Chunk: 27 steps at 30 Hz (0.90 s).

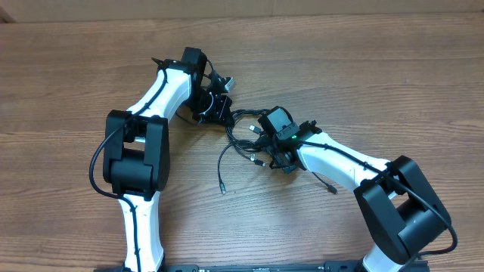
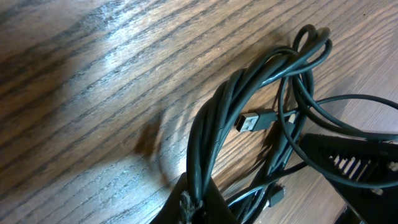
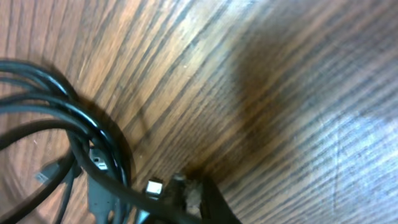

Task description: Untangle cables

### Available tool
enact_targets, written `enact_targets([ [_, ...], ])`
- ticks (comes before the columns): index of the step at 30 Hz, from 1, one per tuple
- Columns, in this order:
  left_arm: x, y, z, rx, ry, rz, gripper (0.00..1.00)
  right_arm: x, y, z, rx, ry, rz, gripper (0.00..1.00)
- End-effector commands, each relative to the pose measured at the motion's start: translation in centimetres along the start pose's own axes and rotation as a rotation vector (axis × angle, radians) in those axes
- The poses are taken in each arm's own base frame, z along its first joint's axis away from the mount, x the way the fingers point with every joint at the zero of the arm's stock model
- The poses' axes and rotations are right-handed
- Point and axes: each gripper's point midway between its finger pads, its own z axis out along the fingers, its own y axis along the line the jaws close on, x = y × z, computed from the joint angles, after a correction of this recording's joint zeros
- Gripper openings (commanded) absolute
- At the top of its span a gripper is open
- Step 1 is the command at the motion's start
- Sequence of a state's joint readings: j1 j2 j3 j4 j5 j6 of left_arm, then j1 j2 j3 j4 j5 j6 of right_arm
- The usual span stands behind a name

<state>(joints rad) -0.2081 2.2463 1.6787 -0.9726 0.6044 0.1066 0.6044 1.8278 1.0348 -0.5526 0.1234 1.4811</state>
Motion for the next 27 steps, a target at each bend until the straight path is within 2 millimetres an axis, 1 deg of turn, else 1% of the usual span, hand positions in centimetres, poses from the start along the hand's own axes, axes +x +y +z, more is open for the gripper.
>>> enact_targets([
  [1,-0.6,0.1,0.3,-0.003,-0.003,0.004,0.04,-0.6,-0.2,0.3,0.011,-0.011,-0.121,0.04],
  [4,-0.6,0.1,0.3,-0.003,-0.004,0.005,0.04,-1.9,1.4,-1.6,-0.031,-0.022,-0.283,0.04],
  [6,-0.6,0.1,0.3,-0.003,-0.005,0.005,0.04,-3.1,2.2,-3.1,-0.055,-0.039,-0.345,0.04],
  [8,-0.6,0.1,0.3,-0.003,-0.006,0.006,0.04,-4.2,2.5,-4.3,-0.066,-0.052,-0.381,0.04],
  [9,-0.6,0.1,0.3,-0.003,-0.006,0.006,0.04,-4.8,2.4,-4.8,-0.065,-0.054,-0.394,0.04],
  [11,-0.6,0.1,0.3,-0.004,-0.006,0.006,0.04,-5.5,1.8,-4.9,-0.048,-0.056,-0.39,0.04],
  [13,-0.6,0.1,0.3,-0.003,-0.005,0.005,0.04,-6.4,1.0,-4.8,-0.017,-0.055,-0.386,0.04],
  [20,-0.6,0.2,0.3,-0.01,-0.005,0.005,0.04,-9.9,-1.8,-4.8,0.098,-0.099,-0.456,0.04],
  [24,-0.6,0.2,0.3,-0.01,-0.004,0.005,0.04,-11.2,-3.2,-4.9,0.159,-0.12,-0.461,0.04],
  [27,-0.6,0.2,0.3,-0.01,-0.004,0.006,0.04,-11.6,-3.8,-5.0,0.18,-0.121,-0.45,0.04],
])
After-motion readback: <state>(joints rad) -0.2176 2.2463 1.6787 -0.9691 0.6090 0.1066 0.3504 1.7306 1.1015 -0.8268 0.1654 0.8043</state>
